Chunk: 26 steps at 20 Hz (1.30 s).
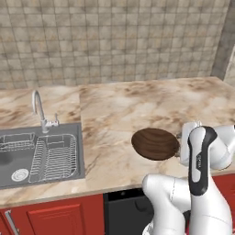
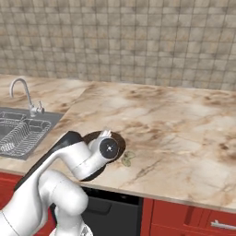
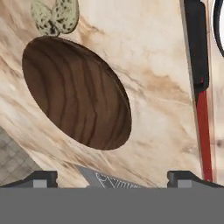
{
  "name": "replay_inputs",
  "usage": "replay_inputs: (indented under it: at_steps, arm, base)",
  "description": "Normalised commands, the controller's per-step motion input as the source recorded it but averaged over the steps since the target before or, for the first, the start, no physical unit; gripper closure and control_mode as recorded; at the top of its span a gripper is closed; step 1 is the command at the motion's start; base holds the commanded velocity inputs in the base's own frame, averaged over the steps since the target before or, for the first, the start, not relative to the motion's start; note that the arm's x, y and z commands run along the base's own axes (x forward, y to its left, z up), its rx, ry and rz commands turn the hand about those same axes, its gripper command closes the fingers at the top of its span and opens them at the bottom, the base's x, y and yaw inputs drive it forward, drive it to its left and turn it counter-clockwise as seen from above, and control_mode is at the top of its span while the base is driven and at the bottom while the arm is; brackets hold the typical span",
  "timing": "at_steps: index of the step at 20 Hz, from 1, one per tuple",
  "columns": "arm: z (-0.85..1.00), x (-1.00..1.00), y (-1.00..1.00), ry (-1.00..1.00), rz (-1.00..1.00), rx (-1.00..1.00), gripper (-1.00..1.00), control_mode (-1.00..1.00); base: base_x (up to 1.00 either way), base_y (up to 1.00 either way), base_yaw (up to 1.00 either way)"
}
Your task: Gather the eggs and milk located in the vicinity of the sink area and place them right next to the bowl.
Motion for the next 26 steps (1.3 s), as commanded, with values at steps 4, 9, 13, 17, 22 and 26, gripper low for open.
replay_inputs:
  at_steps: [4,9,13,17,22,26]
  arm:
    - [0.0,0.0,0.0,0.0,0.0,0.0,-1.0,1.0]
    - [0.0,0.0,0.0,0.0,0.0,0.0,-1.0,1.0]
    - [0.0,0.0,0.0,0.0,0.0,0.0,-1.0,1.0]
    - [0.0,0.0,0.0,0.0,0.0,0.0,-1.0,1.0]
    - [0.0,0.0,0.0,0.0,0.0,0.0,-1.0,1.0]
    - [0.0,0.0,0.0,0.0,0.0,0.0,-1.0,1.0]
  base:
    - [-1.0,0.0,0.01]
    - [-0.93,0.02,0.06]
    - [-0.29,0.68,0.11]
    - [0.0,1.0,0.04]
    - [0.07,1.0,0.01]
    - [0.18,1.0,0.0]
